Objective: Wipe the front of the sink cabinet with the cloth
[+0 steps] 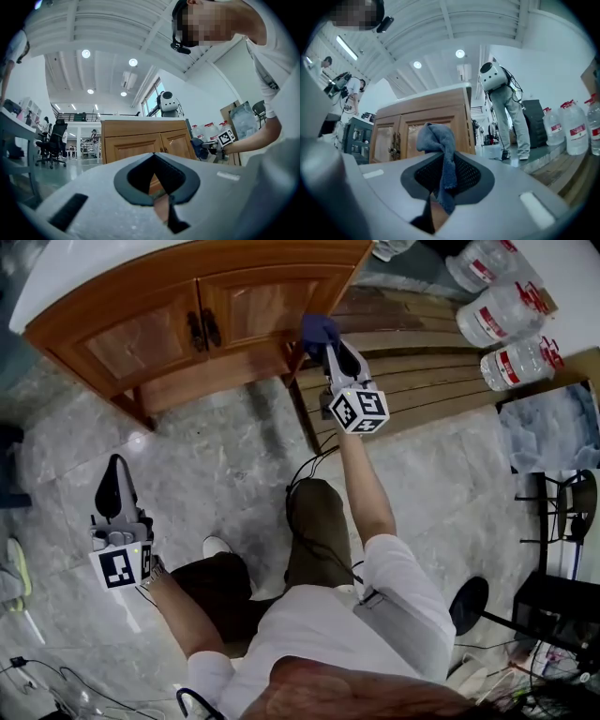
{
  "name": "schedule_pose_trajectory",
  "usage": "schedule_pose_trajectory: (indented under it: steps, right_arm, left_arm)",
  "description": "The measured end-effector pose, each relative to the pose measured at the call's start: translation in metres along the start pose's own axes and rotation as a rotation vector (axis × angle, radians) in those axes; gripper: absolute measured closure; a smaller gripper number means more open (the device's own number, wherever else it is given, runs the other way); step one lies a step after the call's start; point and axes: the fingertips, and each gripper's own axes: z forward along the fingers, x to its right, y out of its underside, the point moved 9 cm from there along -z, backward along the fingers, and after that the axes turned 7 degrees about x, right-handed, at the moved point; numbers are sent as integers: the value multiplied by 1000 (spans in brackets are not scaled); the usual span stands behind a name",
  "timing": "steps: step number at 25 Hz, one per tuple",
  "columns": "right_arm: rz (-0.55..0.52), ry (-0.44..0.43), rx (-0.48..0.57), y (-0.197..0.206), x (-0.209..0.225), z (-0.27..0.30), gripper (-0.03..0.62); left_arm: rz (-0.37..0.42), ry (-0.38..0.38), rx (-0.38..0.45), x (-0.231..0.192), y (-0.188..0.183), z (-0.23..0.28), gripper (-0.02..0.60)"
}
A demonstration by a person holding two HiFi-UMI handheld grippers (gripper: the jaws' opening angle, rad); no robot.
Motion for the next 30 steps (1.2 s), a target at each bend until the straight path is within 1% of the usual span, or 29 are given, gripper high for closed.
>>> schedule_pose_trajectory:
  steps: [3,5,7,9,12,14,16,18,22,24,26,28,30]
  right_arm:
    - [-32,-86,36,-34,-26,-20,520]
    - [-55,-130,58,-61,-42,-27,520]
    - [-69,-167,70,-93,-55,-30,520]
    - [-78,-204,63,-129,-65,-32,520]
    - [-87,-246,42,-193,-75,-31,520]
    - [-88,-268,30,-244,-81,-28,520]
    - [-87,-299,18,-301,-89,-22,520]
    - [-88,-332,4,-358,-97,-18,520]
    - [-70,-374,-32,-466,-113,-20,519]
    - [-49,-386,-31,-517,-120,-24,519]
    - [-34,-386,-14,-563,-126,-26,519]
    - [-13,-386,-4,-601,-132,-31,519]
    - [2,-392,-6,-637,-136,-42,519]
  left_arm:
    - [-81,7,32,-7,11,14,584]
    - [-142,33,51,-9,18,27,584]
    - [-195,69,45,-7,20,40,584]
    - [-232,96,18,-4,10,49,584]
    - [-239,137,-49,-1,-27,55,584]
    - [-228,157,-98,-2,-68,55,584]
    - [-215,164,-135,-5,-121,53,584]
    - [-214,174,-156,-8,-182,51,583]
    - [-230,222,-184,-7,-308,49,584]
    - [-245,227,-178,-5,-369,48,583]
    - [-280,216,-143,-4,-422,50,584]
    - [-319,205,-107,2,-466,50,584]
    - [-332,212,-97,18,-505,48,584]
